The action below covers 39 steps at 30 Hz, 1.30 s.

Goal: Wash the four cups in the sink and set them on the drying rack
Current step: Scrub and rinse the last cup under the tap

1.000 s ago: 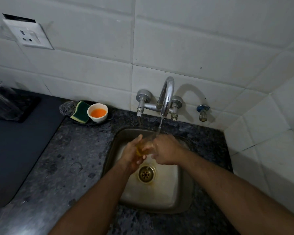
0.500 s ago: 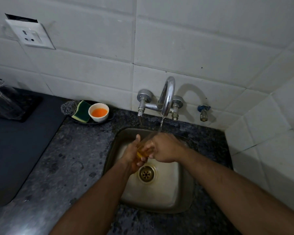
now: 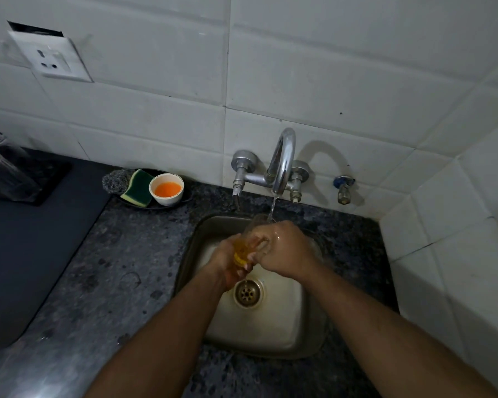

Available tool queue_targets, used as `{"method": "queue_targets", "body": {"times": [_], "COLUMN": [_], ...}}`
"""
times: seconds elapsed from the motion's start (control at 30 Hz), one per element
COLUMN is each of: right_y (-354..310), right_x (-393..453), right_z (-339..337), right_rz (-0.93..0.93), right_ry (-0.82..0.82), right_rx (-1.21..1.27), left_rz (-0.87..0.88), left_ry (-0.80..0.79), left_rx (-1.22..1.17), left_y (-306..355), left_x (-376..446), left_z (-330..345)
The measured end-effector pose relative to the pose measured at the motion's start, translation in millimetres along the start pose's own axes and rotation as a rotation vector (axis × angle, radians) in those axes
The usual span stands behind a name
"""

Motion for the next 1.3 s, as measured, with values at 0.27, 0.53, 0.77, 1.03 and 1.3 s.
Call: {"method": "queue_targets", "body": {"times": [0.27, 0.53, 0.77, 1.03, 1.3], "right_y": [18.0, 44.2, 36.2, 42.3, 50.8], "right_x": [-44.8, -45.6, -36.0, -37.8, -38.1], "right_z": [2.1, 38.7, 36.1, 35.4, 46.4], "right_rz": [0.272, 0.494, 0.462, 0.515, 0.699], "right_ry": [0.467, 0.230, 0.119, 0.068, -0.066], "right_rx": [0.343, 0.489, 0.409, 0.427, 0.623], "left_rz": [-0.020, 0.010, 0.304, 0.262, 0.115], "left_ry": [0.084, 0.064, -0.025, -0.045, -0.113], "left_rx": [0.103, 0.241, 0.316, 0.221, 0.067], "left_y": [0.0, 1.6, 46.9, 34.6, 14.4], "left_x": [-1.5, -11.4, -25.6, -14.4, -10.8], "left_z": [-8.3, 5.1, 24.6, 19.7, 24.5]}}
Point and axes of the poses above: each hand's wrist, its own x-axis towards the middle knuckle, its own z-axis out of the palm, y = z × x, the point moved 8 cm from there along x, towards the middle knuckle, and after that the axes turned 9 degrees about -z, right-handed, at the moved point
